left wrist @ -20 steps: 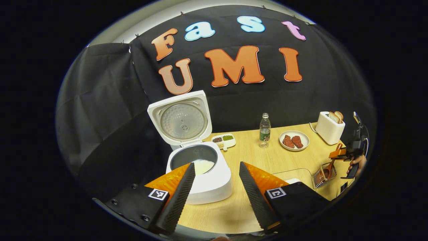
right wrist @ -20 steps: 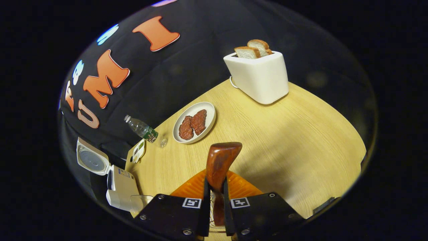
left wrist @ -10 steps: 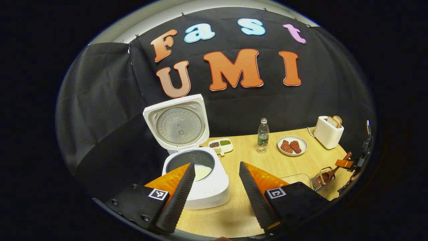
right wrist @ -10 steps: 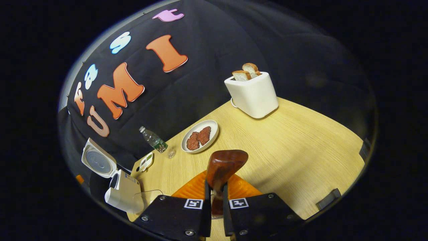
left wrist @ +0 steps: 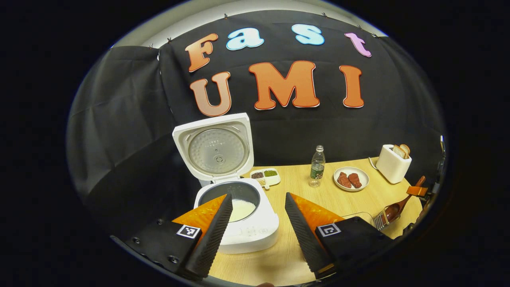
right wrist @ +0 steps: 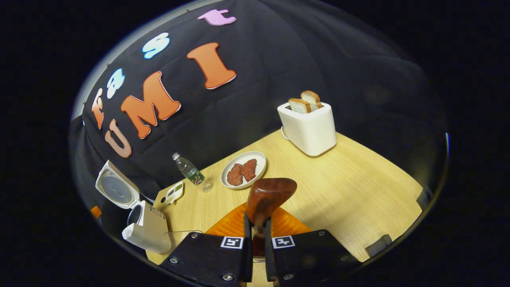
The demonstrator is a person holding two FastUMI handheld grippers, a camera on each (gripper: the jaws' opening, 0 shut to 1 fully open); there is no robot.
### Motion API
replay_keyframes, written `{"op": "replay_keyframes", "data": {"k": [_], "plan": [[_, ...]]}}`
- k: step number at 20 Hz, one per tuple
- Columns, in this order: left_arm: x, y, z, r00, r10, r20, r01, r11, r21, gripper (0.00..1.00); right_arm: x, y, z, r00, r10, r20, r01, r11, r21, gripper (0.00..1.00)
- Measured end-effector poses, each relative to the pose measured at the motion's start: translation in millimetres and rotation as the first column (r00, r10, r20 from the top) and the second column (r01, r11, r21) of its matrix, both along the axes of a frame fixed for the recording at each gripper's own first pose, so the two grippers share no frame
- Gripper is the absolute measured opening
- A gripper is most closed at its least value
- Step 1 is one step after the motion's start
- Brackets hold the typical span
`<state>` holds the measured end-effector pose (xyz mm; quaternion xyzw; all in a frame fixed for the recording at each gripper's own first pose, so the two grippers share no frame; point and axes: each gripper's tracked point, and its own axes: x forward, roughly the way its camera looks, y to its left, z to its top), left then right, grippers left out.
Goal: Close the left gripper, press the button to open the rice cooker; take a wooden spoon from the chopstick holder with the right hand, scoop a spoonful of rice and pour it into the rice cooker, then put the wooden spoon back into the chopstick holder.
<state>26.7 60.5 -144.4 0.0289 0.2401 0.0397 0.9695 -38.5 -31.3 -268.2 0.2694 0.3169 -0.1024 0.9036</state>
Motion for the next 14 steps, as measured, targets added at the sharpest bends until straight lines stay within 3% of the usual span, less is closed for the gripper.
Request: {"op": "replay_keyframes", "data": {"k": [3,5,7,10,14], "plan": [[1.3,7.8,-2.7,1.000,0.001,0.006,-0.001,1.000,-0.003,0.91,5.6,19.2,31.1,0.996,0.078,0.046,-0.074,0.993,-0.095,0.12],[0.1,14.9,-4.7,1.000,0.002,0.007,-0.002,1.000,-0.003,0.91,9.2,40.7,54.8,0.987,0.134,0.084,-0.127,0.988,-0.083,0.12],[-0.7,24.1,-5.2,1.000,0.006,0.011,-0.006,1.000,-0.004,0.92,19.1,53.7,77.7,0.978,0.127,0.166,-0.118,0.991,-0.062,0.12],[-1.4,34.2,-9.7,1.000,0.016,0.011,-0.015,1.000,-0.021,0.91,17.8,94.2,78.0,0.973,0.180,0.145,-0.177,0.984,-0.033,0.12],[-6.3,50.7,-14.4,0.999,0.032,0.007,-0.032,0.999,-0.023,0.91,17.1,141.5,61.8,0.950,0.297,0.098,-0.281,0.949,-0.144,0.12]]}}
